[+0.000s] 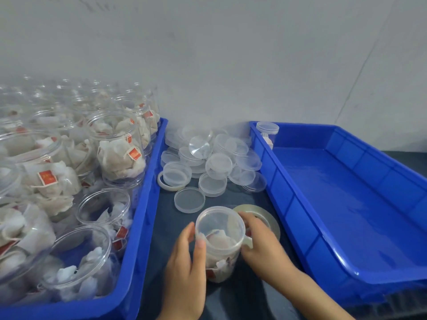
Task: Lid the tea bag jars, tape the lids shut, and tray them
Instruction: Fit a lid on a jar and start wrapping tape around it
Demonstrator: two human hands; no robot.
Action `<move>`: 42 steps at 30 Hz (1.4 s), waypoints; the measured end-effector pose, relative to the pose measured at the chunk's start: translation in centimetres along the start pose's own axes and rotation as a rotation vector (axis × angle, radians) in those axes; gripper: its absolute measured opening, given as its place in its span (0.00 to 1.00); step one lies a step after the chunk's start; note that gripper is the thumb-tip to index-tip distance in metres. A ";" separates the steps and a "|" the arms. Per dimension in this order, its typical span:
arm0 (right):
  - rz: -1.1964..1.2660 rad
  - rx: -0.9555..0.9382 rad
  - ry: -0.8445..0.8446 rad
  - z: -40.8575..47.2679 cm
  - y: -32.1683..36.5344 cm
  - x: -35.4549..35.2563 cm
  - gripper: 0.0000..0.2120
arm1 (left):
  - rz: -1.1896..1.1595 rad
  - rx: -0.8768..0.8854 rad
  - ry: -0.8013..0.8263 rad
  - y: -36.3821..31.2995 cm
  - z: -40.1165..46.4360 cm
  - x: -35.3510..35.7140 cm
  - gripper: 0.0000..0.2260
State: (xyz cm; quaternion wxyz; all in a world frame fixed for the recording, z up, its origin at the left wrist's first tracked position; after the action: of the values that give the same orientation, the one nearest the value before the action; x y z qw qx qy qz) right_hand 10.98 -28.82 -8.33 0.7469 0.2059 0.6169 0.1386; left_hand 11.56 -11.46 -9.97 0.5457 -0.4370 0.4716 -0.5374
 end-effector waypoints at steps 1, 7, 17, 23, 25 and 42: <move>0.119 -0.019 -0.011 -0.7 1.3 -0.7 0.24 | 0.006 -0.003 -0.006 -0.2 -0.1 0.3 0.21; 0.384 -0.090 -0.158 -0.9 5.1 -8.9 0.22 | -0.160 0.168 -0.064 -8.2 2.4 3.1 0.23; 0.223 0.072 -0.375 8.7 -3.6 -20.6 0.21 | -0.170 0.213 0.174 -15.6 14.4 17.0 0.17; 0.213 0.153 -0.510 15.6 -11.0 -21.4 0.18 | -0.060 0.196 0.321 -13.1 20.8 24.8 0.08; 0.211 0.195 -0.493 17.8 -13.8 -20.0 0.16 | 0.069 0.181 0.396 -10.9 22.3 27.2 0.09; 0.254 0.446 -0.096 24.1 -22.9 -9.4 0.34 | 0.390 0.123 0.514 -1.5 25.0 29.1 0.23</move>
State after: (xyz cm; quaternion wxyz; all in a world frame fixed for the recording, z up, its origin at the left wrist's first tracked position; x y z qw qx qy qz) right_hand 31.65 -56.51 -7.48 0.6883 0.4474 0.5652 0.0818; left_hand 35.22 -41.35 -5.43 0.5266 -0.1547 0.6356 -0.5429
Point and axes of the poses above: each hand's wrist, its own z-axis towards the middle knuckle, its own x-axis out of the palm, y = z × x, the point moved 10 cm from there along z, towards the middle knuckle, and after that the axes turned 11 degrees about -z, right-handed, at the moved point
